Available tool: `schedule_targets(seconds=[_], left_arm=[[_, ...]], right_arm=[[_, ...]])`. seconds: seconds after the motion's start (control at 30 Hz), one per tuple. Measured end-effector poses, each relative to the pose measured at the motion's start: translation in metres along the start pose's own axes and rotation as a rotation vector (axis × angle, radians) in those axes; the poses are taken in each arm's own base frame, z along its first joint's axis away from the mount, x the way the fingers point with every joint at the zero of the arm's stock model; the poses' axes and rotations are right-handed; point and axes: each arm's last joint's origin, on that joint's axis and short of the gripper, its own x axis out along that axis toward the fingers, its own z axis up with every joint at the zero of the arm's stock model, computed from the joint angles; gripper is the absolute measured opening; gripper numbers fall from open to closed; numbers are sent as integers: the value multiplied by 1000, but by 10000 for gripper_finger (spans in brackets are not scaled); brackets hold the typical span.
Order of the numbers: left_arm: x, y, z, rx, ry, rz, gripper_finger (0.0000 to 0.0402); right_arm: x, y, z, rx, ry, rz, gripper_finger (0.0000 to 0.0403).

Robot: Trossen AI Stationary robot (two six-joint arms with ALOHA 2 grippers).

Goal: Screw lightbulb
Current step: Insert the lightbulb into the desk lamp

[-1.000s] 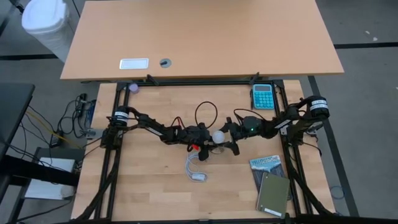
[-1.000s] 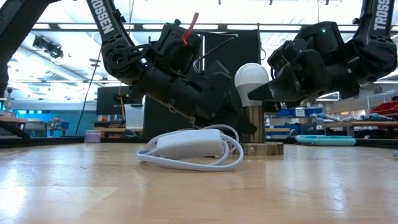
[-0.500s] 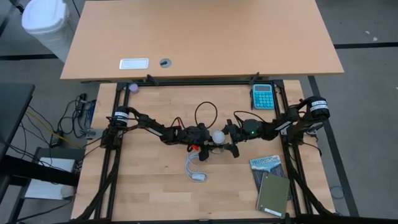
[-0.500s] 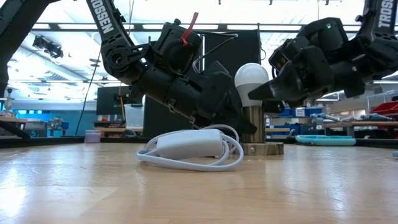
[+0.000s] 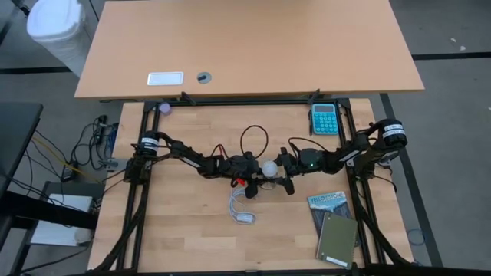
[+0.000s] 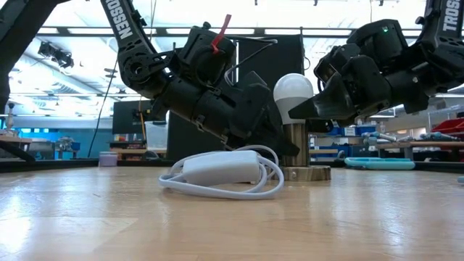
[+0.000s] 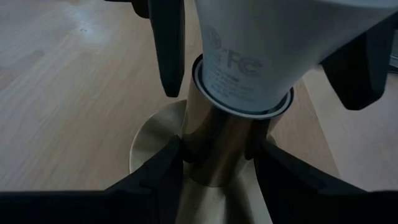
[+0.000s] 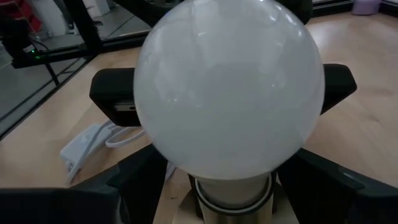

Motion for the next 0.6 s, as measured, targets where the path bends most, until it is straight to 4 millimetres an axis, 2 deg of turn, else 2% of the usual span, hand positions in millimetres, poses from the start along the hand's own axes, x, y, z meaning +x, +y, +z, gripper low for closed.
schedule_targets(seconds=[0.37,0.6], left_arm=[[0,0,0,-8,-1,3,188],[0,-2,-1,26,16,-72,188]], right_arm=[[0,0,0,0,1,1,292],[0,2,-1,-59,24,117,292]])
